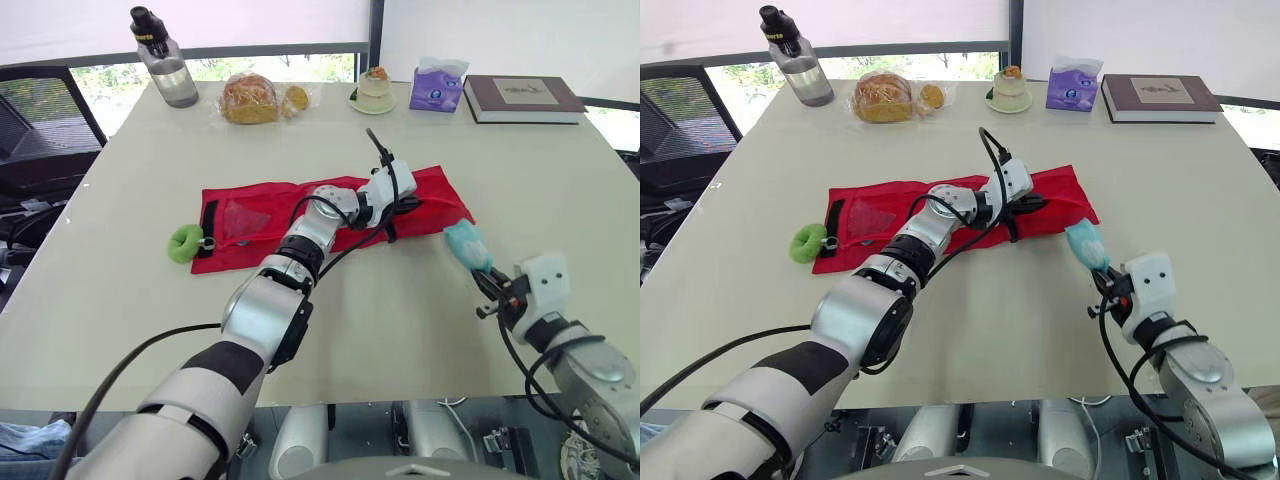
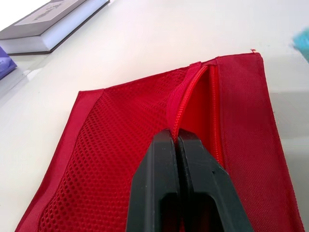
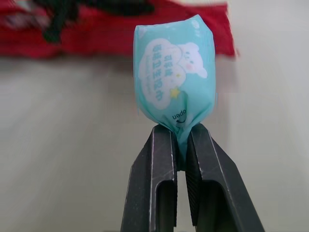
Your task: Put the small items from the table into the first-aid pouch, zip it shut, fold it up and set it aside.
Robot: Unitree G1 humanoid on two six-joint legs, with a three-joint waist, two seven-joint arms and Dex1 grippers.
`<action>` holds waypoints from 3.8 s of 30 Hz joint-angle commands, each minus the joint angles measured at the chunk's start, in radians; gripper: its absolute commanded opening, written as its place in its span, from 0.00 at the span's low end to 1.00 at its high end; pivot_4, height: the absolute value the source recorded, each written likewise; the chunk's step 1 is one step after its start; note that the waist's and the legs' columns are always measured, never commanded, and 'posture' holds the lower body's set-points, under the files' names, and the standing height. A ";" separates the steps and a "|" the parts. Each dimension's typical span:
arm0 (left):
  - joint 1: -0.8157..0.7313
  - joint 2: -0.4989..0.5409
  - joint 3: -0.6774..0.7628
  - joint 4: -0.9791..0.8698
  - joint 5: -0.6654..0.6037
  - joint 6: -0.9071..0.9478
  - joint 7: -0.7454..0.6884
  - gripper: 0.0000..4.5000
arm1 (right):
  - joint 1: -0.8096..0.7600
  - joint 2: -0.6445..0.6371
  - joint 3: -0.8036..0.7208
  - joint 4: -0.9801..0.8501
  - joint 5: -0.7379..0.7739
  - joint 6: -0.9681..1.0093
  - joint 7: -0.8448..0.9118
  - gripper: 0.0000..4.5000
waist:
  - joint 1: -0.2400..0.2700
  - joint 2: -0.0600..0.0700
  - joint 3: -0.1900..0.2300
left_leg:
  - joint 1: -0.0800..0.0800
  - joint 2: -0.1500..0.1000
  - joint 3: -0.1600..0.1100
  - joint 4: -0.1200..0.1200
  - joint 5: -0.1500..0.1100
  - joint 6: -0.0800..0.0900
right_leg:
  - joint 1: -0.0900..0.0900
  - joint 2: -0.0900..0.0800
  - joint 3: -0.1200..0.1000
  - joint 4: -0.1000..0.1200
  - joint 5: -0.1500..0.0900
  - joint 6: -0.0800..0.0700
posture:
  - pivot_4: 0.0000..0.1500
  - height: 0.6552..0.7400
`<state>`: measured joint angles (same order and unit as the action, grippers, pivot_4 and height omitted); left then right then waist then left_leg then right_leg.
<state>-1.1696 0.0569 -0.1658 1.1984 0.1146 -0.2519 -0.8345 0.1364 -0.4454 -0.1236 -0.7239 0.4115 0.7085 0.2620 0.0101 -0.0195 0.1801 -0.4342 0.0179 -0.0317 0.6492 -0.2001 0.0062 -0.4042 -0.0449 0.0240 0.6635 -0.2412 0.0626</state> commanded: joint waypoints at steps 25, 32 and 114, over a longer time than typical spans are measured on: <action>0.026 -0.076 -0.026 -0.103 0.000 -0.005 -0.078 0.00 | -0.631 0.190 0.089 0.497 -0.117 0.300 -0.198 0.01 | -0.016 0.001 0.000 | 0.000 -0.001 0.000 0.000 0.000 0.000 | 0.000 0.000 0.000 0.001 0.000 0.000 | 1.00 1.00; 0.024 -0.072 -0.028 -0.094 0.001 -0.003 -0.060 0.00 | -0.650 0.197 0.111 0.540 -0.145 0.251 -0.154 0.45 | -0.023 0.001 0.000 | 0.000 -0.001 -0.001 -0.001 0.000 0.000 | 0.000 0.000 0.000 0.001 0.000 0.000 | 1.00 1.00; 0.773 0.731 0.303 -1.624 -0.757 0.851 -0.294 1.00 | -0.184 -0.426 -0.161 0.778 -0.285 -0.219 0.201 0.51 | -0.002 0.003 0.000 | 0.003 0.000 0.001 0.000 0.000 0.000 | 0.003 0.001 0.004 -0.002 -0.002 -0.003 | 1.00 1.00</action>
<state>-0.4103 0.7619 0.0816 -0.3870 -0.6300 0.6036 -1.1439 -0.0715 -0.8374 -0.2360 0.0491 0.1389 0.5088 0.4412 0.0083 -0.0162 0.1800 -0.4311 0.0184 -0.0312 0.6486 -0.2001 0.0063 -0.4012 -0.0436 0.0276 0.6620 -0.2430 0.0596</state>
